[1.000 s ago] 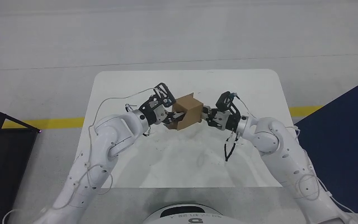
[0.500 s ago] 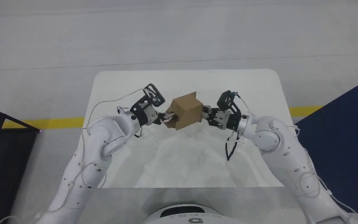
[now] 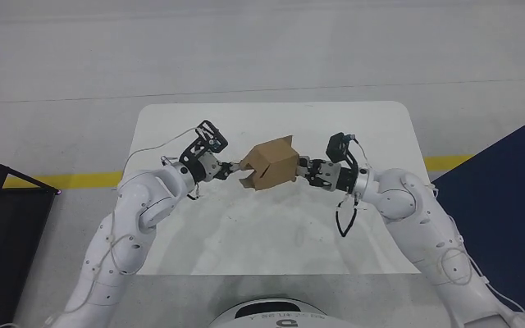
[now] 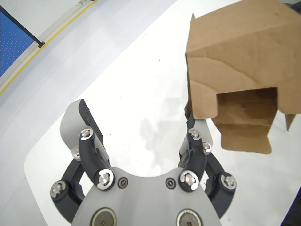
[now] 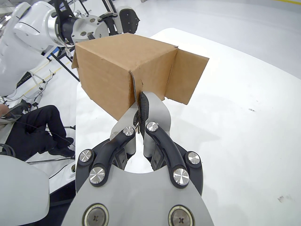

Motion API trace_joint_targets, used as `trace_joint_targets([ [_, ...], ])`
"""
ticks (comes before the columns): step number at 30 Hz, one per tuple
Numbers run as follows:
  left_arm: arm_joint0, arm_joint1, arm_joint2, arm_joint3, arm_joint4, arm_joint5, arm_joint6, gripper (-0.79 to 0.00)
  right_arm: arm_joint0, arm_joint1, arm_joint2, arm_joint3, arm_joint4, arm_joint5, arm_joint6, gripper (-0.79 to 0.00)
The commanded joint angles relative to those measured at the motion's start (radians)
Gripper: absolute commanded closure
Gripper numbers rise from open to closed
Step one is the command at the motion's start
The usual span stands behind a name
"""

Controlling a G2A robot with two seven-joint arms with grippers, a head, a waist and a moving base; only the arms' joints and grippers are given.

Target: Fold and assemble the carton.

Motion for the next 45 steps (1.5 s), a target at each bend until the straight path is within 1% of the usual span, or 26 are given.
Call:
trace_joint_targets([
  [1,-0.003,0.0,-0.003,0.007,-0.001,0.007,0.004,-0.785,0.003,0.002,0.0,0.012,0.04,-0.042,0.01,0.0],
  [5,-0.015,-0.001,-0.005,0.028,-0.008,0.031,0.011,-0.785,0.017,0.009,0.002,0.043,0.109,-0.12,0.051,0.0],
  [8,-0.022,-0.002,-0.006,0.037,-0.022,0.035,0.019,-0.785,0.029,0.013,-0.001,0.058,0.145,-0.14,0.077,0.0],
  [10,-0.02,-0.001,-0.015,0.039,-0.053,0.022,0.028,-0.785,0.036,0.015,0.001,0.067,0.156,-0.132,0.088,0.0],
  [11,-0.017,0.0,-0.024,0.04,-0.077,0.01,0.032,-0.785,0.039,0.016,0.012,0.065,0.131,-0.084,0.079,0.0],
  [12,-0.013,0.002,-0.036,0.042,-0.1,-0.003,0.034,-0.785,0.038,0.015,0.017,0.06,0.117,-0.059,0.07,0.0],
  [15,0.008,0.009,-0.082,0.049,-0.181,-0.052,0.046,-0.785,0.038,0.015,0.017,0.06,0.117,-0.059,0.07,0.0],
  [17,0.027,0.014,-0.114,0.048,-0.204,-0.069,0.053,-0.785,0.038,0.015,0.017,0.06,0.117,-0.059,0.07,0.0],
  [20,0.056,0.02,-0.159,0.039,-0.224,-0.071,0.072,-0.785,0.035,0.015,0.013,0.056,0.119,-0.058,0.068,0.0],
  [23,0.078,0.025,-0.207,0.028,-0.259,-0.063,0.099,-0.785,0.044,0.016,-0.001,0.071,0.159,-0.097,0.089,0.0],
  [27,0.078,0.028,-0.241,0.008,-0.316,-0.062,0.112,-0.785,0.072,0.019,-0.013,0.104,0.201,-0.125,0.128,0.0],
  [30,0.067,0.029,-0.22,-0.033,-0.294,-0.081,0.102,-0.785,0.087,0.02,-0.024,0.113,0.206,-0.13,0.147,0.0],
  [33,0.045,0.027,-0.172,-0.064,-0.246,-0.09,0.105,-0.785,0.094,0.019,-0.035,0.113,0.199,-0.127,0.152,0.0],
  [40,-0.024,0.017,-0.052,-0.075,-0.145,-0.079,0.1,-0.785,0.093,0.022,-0.041,0.108,0.188,-0.129,0.143,0.0],
  [45,-0.064,0.011,0.015,-0.073,-0.088,-0.069,0.086,-0.785,0.086,0.027,-0.035,0.104,0.19,-0.139,0.139,0.0],
])
